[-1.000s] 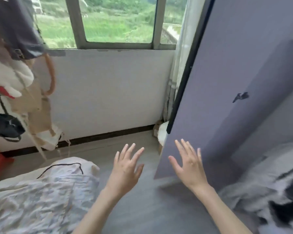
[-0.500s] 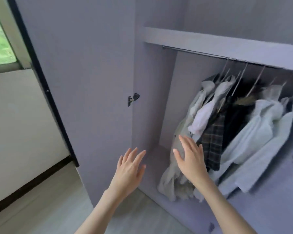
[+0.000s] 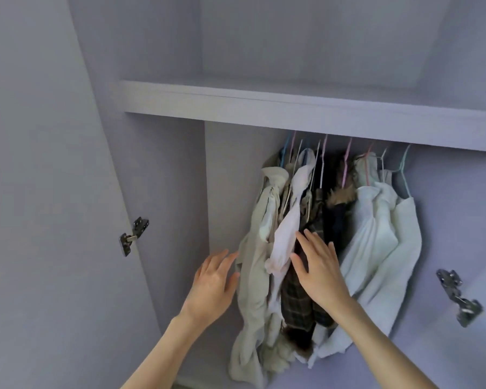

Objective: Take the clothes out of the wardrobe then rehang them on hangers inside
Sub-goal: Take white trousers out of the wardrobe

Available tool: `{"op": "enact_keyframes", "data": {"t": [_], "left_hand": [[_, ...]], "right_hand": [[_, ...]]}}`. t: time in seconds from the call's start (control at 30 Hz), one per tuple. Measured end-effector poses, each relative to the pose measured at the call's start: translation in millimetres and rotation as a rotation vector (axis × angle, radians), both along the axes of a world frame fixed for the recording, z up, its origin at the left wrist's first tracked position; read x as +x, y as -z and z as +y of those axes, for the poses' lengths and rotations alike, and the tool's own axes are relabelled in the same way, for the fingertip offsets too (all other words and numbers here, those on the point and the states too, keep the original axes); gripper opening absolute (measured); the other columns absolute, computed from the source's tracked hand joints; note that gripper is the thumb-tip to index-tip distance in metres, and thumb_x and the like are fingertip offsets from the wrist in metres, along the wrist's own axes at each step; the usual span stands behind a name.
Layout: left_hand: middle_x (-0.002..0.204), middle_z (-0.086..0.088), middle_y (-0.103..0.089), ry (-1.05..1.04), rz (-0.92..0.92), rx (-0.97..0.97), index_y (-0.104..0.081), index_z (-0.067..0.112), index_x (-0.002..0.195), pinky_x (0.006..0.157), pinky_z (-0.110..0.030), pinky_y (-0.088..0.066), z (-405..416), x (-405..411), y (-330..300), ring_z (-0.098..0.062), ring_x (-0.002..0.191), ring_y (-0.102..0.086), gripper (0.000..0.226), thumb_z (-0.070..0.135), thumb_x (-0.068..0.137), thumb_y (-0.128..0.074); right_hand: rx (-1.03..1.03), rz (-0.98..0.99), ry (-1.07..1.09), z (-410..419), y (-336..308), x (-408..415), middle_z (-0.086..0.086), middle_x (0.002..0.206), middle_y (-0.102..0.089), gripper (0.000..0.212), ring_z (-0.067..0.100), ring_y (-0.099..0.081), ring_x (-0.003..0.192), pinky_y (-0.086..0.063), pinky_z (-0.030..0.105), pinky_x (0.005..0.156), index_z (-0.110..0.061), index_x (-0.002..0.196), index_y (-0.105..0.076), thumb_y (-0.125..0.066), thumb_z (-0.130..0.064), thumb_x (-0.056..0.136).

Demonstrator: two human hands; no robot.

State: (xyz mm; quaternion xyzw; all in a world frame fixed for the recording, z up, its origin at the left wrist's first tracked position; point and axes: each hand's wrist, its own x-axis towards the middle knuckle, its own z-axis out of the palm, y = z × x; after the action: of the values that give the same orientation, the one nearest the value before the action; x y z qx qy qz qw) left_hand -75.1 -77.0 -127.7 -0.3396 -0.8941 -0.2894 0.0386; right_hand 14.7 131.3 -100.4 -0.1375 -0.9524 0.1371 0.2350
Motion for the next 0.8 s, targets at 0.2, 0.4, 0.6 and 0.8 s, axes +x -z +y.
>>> {"op": "enact_keyframes", "data": {"t": [0.2,0.4,0.6,0.8], "left_hand": [[0.14,-0.001,-0.041,0.119,-0.104,0.147,-0.037,0.014,0.14,0.098,-0.008,-0.016,39.9,-40.3,-15.3,-0.016,0.132,-0.033,0.043,0.023,0.098,-0.042],[0.14,-0.004,-0.04,0.175,-0.127,0.25,-0.035,0.013,0.141,0.101,-0.011,-0.019,93.4,-70.3,-47.9,-0.014,0.131,-0.033,0.04,0.016,0.1,-0.033],[0.139,-0.006,-0.04,0.165,-0.03,0.286,-0.034,0.012,0.141,0.103,-0.015,-0.02,133.6,-101.1,-69.8,-0.018,0.131,-0.033,0.042,0.014,0.099,-0.036],[0.136,-0.009,-0.042,0.03,-0.094,0.167,-0.03,0.011,0.142,0.101,-0.026,-0.029,184.4,-132.3,-67.1,-0.023,0.126,-0.036,0.052,0.027,0.096,-0.047]], "right_hand": [[0.081,0.074,-0.017,20.9,-10.9,-32.0,0.009,0.141,-0.045,0.057,0.024,-0.037,0.134,-0.013,0.041,0.11,-0.009,0.135,-0.046,-0.021,-0.035,0.091],[0.128,0.033,0.013,51.1,-28.5,-82.4,0.006,0.152,-0.025,0.052,0.019,-0.018,0.142,-0.003,0.037,0.112,-0.014,0.142,-0.035,-0.022,-0.036,0.097],[0.214,-0.04,-0.034,86.2,-25.9,-119.5,0.003,0.154,-0.017,0.072,0.014,-0.003,0.142,-0.003,0.037,0.115,-0.013,0.144,-0.03,-0.008,-0.05,0.087],[0.241,0.02,-0.003,97.7,-6.2,-124.8,0.009,0.147,-0.035,0.054,0.021,-0.028,0.138,-0.022,0.037,0.111,-0.009,0.136,-0.044,-0.025,-0.038,0.095]]}}
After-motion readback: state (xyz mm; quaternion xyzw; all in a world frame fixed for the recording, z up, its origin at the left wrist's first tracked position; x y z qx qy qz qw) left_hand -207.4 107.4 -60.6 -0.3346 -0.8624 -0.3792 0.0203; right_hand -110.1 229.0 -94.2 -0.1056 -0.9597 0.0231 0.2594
